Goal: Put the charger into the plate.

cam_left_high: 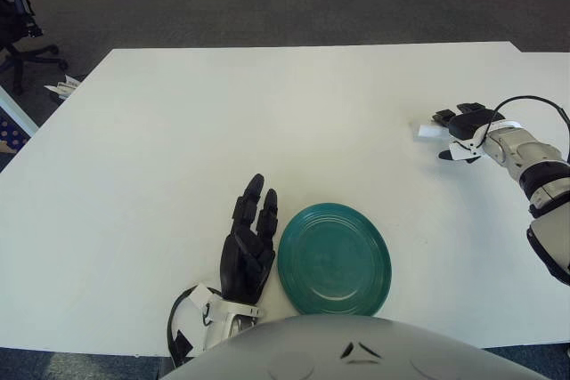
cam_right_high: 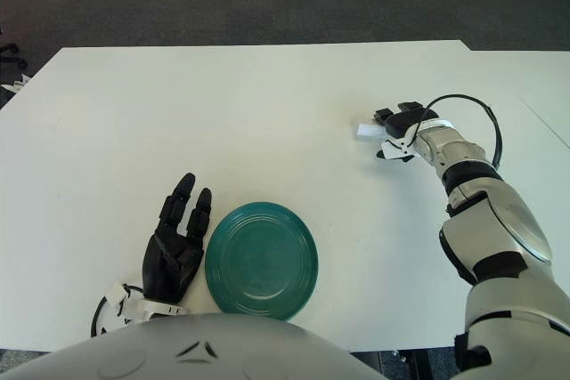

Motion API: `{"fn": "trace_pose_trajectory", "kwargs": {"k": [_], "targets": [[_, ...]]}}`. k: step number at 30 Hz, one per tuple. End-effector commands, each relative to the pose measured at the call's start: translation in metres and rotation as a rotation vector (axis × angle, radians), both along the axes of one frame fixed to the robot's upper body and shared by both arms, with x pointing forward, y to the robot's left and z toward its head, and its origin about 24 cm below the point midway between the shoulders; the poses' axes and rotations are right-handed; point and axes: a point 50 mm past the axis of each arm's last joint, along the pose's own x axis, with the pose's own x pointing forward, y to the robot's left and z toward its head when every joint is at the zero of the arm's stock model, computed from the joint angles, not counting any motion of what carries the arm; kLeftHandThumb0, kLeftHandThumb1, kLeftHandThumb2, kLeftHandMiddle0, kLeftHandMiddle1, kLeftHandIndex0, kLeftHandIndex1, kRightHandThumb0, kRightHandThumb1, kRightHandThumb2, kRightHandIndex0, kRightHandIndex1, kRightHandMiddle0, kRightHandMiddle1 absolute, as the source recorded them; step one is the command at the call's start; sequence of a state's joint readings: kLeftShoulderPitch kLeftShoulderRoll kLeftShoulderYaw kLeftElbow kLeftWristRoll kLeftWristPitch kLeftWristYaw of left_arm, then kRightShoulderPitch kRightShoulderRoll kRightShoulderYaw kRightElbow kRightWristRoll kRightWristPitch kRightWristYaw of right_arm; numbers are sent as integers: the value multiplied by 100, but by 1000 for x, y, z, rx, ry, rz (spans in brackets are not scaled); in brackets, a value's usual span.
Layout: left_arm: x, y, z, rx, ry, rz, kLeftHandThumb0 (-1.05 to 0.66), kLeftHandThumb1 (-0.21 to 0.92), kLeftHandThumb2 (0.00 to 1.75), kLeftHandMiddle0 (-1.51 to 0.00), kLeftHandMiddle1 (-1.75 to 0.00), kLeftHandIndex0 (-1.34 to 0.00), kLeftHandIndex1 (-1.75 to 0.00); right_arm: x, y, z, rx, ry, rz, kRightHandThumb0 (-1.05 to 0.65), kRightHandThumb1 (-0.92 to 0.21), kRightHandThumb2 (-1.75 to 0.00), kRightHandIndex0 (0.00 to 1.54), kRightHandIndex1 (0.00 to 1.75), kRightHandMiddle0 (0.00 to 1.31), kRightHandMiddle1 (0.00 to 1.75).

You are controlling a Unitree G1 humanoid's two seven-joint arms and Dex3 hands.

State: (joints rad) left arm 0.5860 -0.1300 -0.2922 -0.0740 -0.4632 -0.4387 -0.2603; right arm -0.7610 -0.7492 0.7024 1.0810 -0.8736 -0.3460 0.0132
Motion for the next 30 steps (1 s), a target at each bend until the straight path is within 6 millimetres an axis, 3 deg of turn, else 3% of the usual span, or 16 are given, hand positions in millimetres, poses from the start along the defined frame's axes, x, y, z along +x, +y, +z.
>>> {"fn": "trace_pose_trajectory", "kwargs": {"k": [1,17,25,30], "targets": [[-1,-8,-14,-37,93,-19,-103,92,108,-16,-1,0,-56,-27,5,-39,-22,163,31,-104,-92,-80,33,3,0,48],[2,-13,-23,-19,134,-39,-103,92,109,-9,0,0,-40,-36,15,-30,-105,123,135,-104,-92,-80,54,14,0,47],[3,-13,-23,-21,123,-56,-103,92,110,-8,0,0,-35,-46,18,-25,-93,120,147,-103,-92,-81,26,82,0,50],[4,-12,-23,-22,120,-62,-103,92,111,-7,0,0,-34,-52,19,-19,-69,115,131,-102,-92,-80,23,77,0,51]]}}
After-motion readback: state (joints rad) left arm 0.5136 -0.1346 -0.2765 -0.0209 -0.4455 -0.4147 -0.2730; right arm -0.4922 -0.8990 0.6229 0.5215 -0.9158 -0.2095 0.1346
